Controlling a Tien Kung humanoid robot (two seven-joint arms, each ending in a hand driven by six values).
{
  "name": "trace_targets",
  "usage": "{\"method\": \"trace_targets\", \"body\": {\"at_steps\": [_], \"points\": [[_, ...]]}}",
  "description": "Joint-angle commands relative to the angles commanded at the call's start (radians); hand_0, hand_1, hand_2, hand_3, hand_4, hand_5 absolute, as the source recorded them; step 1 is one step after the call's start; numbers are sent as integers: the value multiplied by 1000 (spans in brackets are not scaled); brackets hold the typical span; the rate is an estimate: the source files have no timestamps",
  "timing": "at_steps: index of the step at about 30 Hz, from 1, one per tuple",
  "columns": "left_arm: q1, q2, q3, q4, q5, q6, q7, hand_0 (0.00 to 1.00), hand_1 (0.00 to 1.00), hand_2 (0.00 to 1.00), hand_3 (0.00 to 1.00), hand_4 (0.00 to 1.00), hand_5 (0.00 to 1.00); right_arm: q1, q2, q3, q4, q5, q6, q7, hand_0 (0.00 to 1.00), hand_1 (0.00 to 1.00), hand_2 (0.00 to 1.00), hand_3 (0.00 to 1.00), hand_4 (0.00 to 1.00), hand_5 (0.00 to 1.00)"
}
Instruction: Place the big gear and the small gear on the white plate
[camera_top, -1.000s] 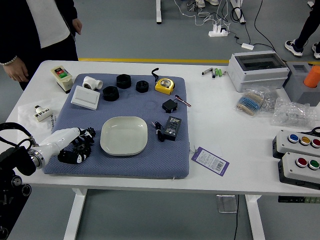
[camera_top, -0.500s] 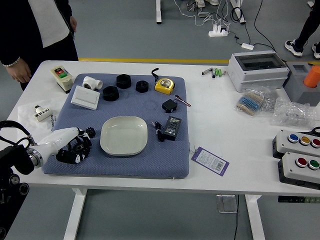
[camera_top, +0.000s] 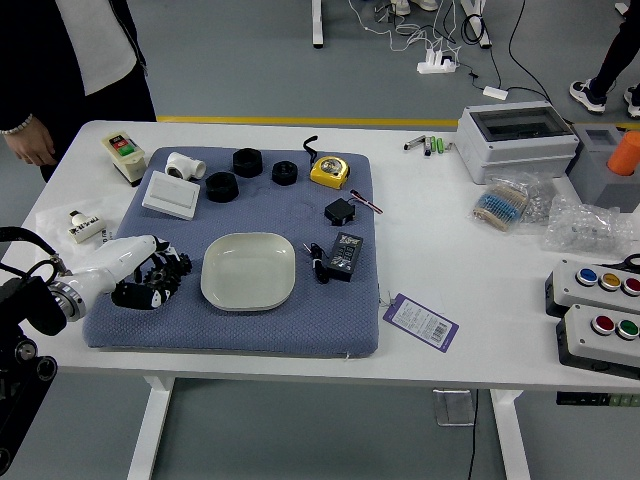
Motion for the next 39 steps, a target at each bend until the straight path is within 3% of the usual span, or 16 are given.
{"method": "trace_targets", "body": {"at_steps": [7,16,22,28,29,34,35,39], "points": [[-47,-3,56,-19,0,15,1,301,389,469,504,2,2,0,0,-1,0,-1,-1,0,694,706,736,562,789,644],[-149,-22,138,37,0,27,-7,302,390,468,504,2,2,-2,0,-2,1,4,-3,1,696,706,736,562,790,644],[-188,-40,178,48,0,39,-11,303,390,468,505,2,2,-4,0,-8,1,4,-4,0,696,706,735,562,789,644],[-224,-67,223,131,0,71,-24,302,388,467,504,2,2,-6,0,-13,2,4,-4,0,696,708,736,562,790,644],[-226,-68,225,139,0,71,-24,331,457,511,547,51,2,-6,0,-13,2,4,-4,0,699,707,736,562,790,645],[-241,-80,249,208,0,95,-20,331,457,511,547,51,2,-7,-1,-13,2,4,-5,1,699,707,736,562,790,645],[-243,-83,252,220,0,102,-19,474,640,737,773,998,109,-6,-1,-12,2,5,-5,1,698,707,736,562,790,647],[-248,-88,258,240,0,108,-12,474,640,737,773,998,109,-4,-1,-7,2,2,-5,1,698,707,736,562,790,647]]}}
